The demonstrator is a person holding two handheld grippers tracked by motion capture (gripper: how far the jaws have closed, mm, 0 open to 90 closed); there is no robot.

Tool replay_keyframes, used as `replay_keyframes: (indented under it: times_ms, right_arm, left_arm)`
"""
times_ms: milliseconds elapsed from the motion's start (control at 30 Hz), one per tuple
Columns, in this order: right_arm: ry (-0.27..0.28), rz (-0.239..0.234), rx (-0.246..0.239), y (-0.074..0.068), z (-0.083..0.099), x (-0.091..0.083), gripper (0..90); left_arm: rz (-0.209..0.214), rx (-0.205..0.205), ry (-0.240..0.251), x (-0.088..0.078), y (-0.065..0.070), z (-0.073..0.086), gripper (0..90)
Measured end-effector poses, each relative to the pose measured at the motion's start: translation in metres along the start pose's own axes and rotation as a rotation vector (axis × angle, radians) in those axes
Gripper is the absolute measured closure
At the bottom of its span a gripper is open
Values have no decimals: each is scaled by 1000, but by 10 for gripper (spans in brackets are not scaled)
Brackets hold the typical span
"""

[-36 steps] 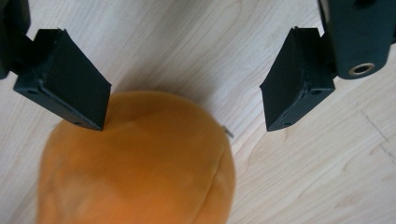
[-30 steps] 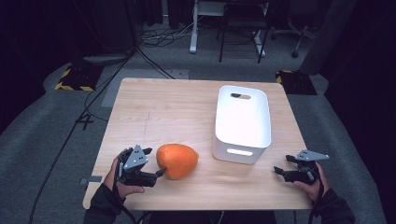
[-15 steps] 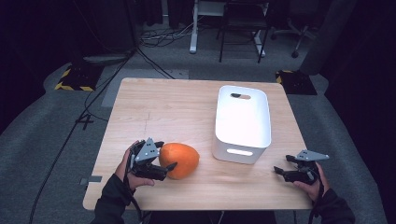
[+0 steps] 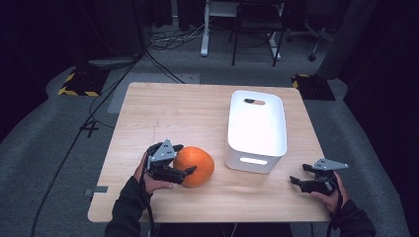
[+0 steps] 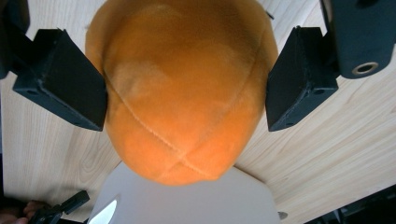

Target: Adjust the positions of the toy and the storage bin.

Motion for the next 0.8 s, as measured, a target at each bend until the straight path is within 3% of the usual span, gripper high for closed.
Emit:
replay_keyframes:
  times_ms: [233, 500, 700, 800]
  right_arm:
    - [-2, -4, -3, 0, 0, 0, 205]
    - [-2, -4, -2, 0, 0, 0, 206]
    - [-20, -1, 18, 2, -3, 1, 264]
    - [2, -8, 36, 3, -10, 1, 273]
  left_arm:
    - [-22, -1, 13, 11, 3, -5, 214]
    - [-70, -6, 20, 10, 3, -1, 496]
    - [-101, 13, 26, 6, 7, 0, 570]
    - [-101, 20, 27, 5, 8, 1, 584]
Point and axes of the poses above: each handheld gripper's, and its own axes: x roughly forward along the jaws, z roughly out of its underside, y roughly to its right, the point moved 10 cm from there along x, roughly forward along the jaws, and after that the axes turned 1 degree about z, right-handed, at the moved point
